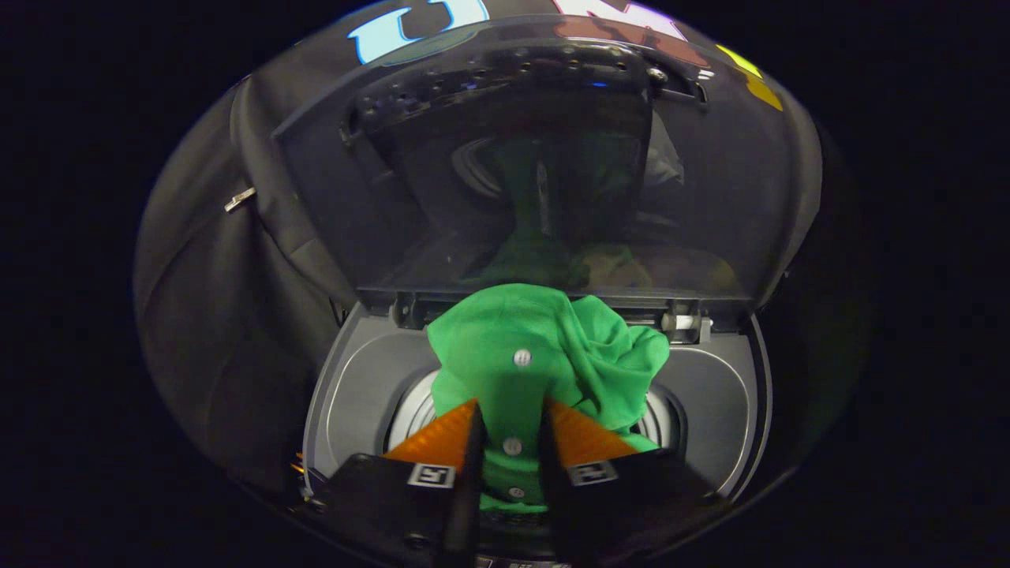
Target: Put the clothes into the washing machine and then close the washing machine lid.
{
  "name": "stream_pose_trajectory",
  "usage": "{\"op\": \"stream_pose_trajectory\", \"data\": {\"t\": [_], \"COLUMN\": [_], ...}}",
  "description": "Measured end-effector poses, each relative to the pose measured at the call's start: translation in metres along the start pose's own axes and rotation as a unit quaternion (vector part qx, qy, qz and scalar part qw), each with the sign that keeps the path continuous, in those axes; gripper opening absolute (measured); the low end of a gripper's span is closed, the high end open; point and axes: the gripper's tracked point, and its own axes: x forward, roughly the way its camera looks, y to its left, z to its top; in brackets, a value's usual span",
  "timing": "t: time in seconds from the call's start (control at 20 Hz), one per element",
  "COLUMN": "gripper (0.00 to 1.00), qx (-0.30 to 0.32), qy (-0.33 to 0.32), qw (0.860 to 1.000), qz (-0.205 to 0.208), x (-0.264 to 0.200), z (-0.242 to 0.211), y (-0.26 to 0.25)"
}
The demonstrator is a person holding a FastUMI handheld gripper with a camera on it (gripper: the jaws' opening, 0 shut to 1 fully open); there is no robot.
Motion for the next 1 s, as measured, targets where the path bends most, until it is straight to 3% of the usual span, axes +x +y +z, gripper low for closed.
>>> {"op": "stream_pose_trajectory", "data": {"t": [0.2,0.6,1.0], "gripper": [0.95,0.99,0.99], "qx": [-0.01,0.007,-0.032], "qy": [-0.025,-0.111,-0.228], "qw": [1.0,0.994,0.973], "qz": [-0.005,-0.01,0.007], "x": [-0.011,-0.069,-0.148], "z": [0.006,0.048,0.135], "y": [-0.003,-0.016,0.007]}}
